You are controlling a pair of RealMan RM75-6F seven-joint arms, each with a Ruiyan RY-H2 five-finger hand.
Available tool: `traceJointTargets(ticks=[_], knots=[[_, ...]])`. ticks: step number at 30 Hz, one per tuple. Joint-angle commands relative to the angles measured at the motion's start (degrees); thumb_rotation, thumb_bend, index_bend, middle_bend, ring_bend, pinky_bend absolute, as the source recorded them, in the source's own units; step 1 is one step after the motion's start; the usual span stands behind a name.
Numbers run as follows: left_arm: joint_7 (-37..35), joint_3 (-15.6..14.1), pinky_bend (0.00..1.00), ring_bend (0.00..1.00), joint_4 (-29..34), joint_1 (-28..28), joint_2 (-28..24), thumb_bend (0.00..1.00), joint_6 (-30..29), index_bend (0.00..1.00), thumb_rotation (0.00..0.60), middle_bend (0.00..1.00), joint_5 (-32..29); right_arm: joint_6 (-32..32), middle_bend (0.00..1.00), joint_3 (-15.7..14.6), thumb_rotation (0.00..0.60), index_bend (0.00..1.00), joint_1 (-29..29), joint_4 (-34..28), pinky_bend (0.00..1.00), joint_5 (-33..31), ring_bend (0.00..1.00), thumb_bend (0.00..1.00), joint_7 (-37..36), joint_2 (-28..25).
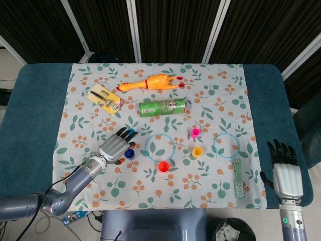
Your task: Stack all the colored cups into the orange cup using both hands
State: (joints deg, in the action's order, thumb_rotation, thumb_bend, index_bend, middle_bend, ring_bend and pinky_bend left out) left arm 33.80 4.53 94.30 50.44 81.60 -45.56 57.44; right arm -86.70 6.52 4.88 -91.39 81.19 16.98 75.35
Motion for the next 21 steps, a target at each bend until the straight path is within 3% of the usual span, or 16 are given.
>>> traceJointTargets(ticks=[1, 21], knots=[[0.2, -0.2, 0.00, 0.00, -0.2, 0.2, 0.3, 0.27, -0.3, 0.36, 0.600, 0.02, -0.1, 0.0, 0.00, 0.0, 0.600, 0.00, 0.0, 0.0, 0.06, 0.0, 0.00, 0.32, 0.0, 0.0], [1.1, -1.1, 0.00, 0.00, -0.9, 1.5, 1.2, 0.30, -1.2, 0.42, 0.600, 0.02, -1.3, 0.5, 0.00, 0.0, 0.600, 0.00, 0.2, 0.2, 0.06, -0.5, 0.00, 0.32, 0.2, 0.2]])
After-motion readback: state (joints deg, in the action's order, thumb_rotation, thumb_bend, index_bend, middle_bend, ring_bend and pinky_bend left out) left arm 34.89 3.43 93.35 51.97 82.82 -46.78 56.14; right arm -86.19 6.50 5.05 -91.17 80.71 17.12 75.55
